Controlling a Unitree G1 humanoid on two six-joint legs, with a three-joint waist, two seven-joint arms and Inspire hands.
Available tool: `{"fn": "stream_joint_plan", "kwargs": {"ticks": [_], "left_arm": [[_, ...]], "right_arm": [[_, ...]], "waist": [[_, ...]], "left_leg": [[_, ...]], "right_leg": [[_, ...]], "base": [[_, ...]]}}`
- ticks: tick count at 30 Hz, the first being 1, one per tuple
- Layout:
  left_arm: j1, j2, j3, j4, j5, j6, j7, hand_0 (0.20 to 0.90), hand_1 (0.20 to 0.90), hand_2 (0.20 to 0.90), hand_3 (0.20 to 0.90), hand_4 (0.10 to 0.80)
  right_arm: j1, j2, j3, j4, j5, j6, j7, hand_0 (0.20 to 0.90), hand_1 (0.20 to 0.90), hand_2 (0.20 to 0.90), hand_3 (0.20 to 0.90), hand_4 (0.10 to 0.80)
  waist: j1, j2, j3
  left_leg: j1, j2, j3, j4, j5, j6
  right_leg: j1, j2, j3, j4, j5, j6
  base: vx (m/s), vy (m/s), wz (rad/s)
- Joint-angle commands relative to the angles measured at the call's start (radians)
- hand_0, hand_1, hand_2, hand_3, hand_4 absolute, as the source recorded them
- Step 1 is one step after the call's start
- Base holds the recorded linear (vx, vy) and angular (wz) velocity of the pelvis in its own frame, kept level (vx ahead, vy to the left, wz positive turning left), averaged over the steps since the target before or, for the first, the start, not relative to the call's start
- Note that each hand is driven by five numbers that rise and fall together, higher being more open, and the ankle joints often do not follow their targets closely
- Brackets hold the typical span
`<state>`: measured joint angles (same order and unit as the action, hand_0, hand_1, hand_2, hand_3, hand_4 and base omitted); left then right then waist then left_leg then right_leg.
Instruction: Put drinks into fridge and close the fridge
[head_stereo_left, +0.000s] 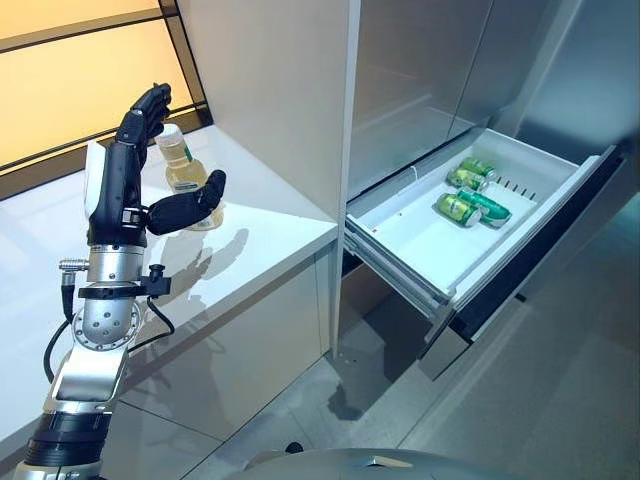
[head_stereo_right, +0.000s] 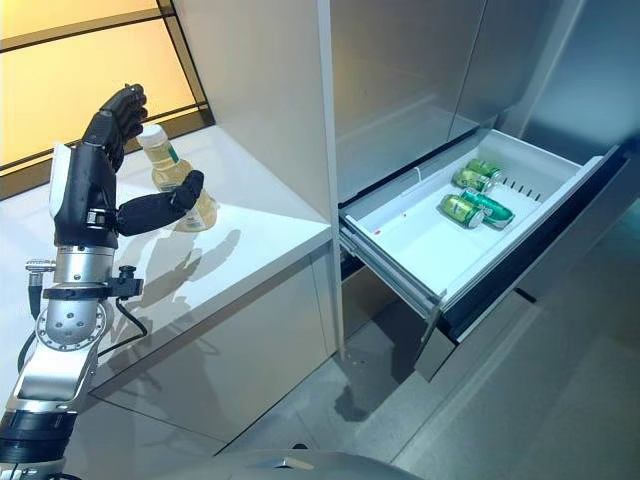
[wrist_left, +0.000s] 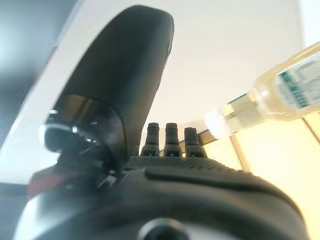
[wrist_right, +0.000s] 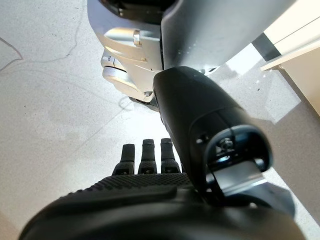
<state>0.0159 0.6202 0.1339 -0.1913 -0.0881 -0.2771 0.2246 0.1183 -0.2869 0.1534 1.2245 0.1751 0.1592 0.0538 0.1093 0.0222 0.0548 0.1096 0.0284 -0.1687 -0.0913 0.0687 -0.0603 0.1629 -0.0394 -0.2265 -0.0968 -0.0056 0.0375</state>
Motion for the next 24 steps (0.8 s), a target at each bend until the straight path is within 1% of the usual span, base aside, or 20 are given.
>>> {"fn": "stream_joint_plan", "kwargs": {"ticks": [1,4,5,7,11,13,17,24], "left_arm": [[-0.113,0.032,0.073,-0.007,-0.030,0.001,0.043,0.900,0.900,0.900,0.900,0.800],[-0.127,0.040,0.067,0.013,-0.020,0.042,0.058,0.900,0.900,0.900,0.900,0.800],[-0.136,0.047,0.064,0.025,-0.010,0.073,0.076,0.900,0.900,0.900,0.900,0.800],[-0.146,0.051,0.061,0.043,-0.004,0.085,0.105,0.900,0.900,0.900,0.900,0.800],[-0.154,0.053,0.070,0.055,-0.010,0.076,0.118,0.900,0.900,0.900,0.900,0.800],[-0.157,0.052,0.072,0.053,-0.006,0.068,0.128,0.900,0.900,0.900,0.900,0.800],[-0.151,0.042,0.079,0.042,-0.003,0.082,0.144,0.900,0.900,0.900,0.900,0.800],[-0.152,0.045,0.095,0.026,0.003,0.062,0.170,0.900,0.900,0.900,0.900,0.800]], "right_arm": [[-0.057,0.044,0.010,-0.032,-0.002,0.001,0.034,0.900,0.900,0.900,0.900,0.800],[-0.061,0.043,0.009,-0.026,-0.006,0.001,0.037,0.900,0.900,0.900,0.900,0.800],[-0.062,0.043,0.010,-0.022,-0.006,0.000,0.038,0.900,0.900,0.900,0.900,0.800],[-0.064,0.044,0.013,-0.021,-0.006,0.002,0.036,0.900,0.900,0.900,0.900,0.800],[-0.064,0.044,0.012,-0.018,-0.007,0.003,0.038,0.900,0.900,0.900,0.900,0.800],[-0.063,0.045,0.011,-0.014,-0.009,0.002,0.040,0.900,0.900,0.900,0.900,0.800],[-0.057,0.050,0.013,-0.019,-0.011,0.001,0.035,0.900,0.900,0.900,0.900,0.800],[-0.055,0.050,0.012,-0.026,-0.015,0.004,0.036,0.900,0.900,0.900,0.900,0.800]], "waist": [[-0.010,-0.024,-0.009],[-0.014,-0.023,-0.011],[-0.016,-0.022,-0.012],[-0.019,-0.022,-0.015],[-0.022,-0.022,-0.019],[-0.024,-0.022,-0.018],[-0.023,-0.022,-0.021],[-0.023,-0.024,-0.021]], "left_leg": [[0.019,-0.095,0.043,0.005,-0.080,0.084],[0.021,-0.094,0.047,0.005,-0.080,0.084],[0.022,-0.094,0.049,0.005,-0.080,0.084],[0.022,-0.094,0.051,0.005,-0.080,0.084],[0.021,-0.093,0.054,0.005,-0.080,0.084],[0.017,-0.094,0.056,0.004,-0.070,0.084],[0.021,-0.094,0.054,0.005,-0.081,0.084],[0.020,-0.094,0.053,0.004,-0.080,0.083]], "right_leg": [[-0.011,0.019,0.057,0.042,-0.003,0.002],[-0.010,0.019,0.059,0.040,-0.002,0.003],[-0.009,0.019,0.059,0.040,-0.003,0.004],[-0.010,0.019,0.062,0.040,-0.002,0.004],[-0.012,0.019,0.064,0.039,-0.001,0.005],[-0.018,0.018,0.064,0.042,0.006,0.004],[-0.012,0.019,0.066,0.037,-0.001,0.005],[-0.014,0.018,0.067,0.038,-0.001,0.005]], "base": [[0.000,0.000,0.00],[0.000,0.000,0.00],[0.000,0.000,0.00],[0.010,0.000,-0.02],[0.007,0.000,-0.05],[-0.022,0.007,-0.07],[0.032,-0.002,-0.04],[0.000,0.000,0.00]]}}
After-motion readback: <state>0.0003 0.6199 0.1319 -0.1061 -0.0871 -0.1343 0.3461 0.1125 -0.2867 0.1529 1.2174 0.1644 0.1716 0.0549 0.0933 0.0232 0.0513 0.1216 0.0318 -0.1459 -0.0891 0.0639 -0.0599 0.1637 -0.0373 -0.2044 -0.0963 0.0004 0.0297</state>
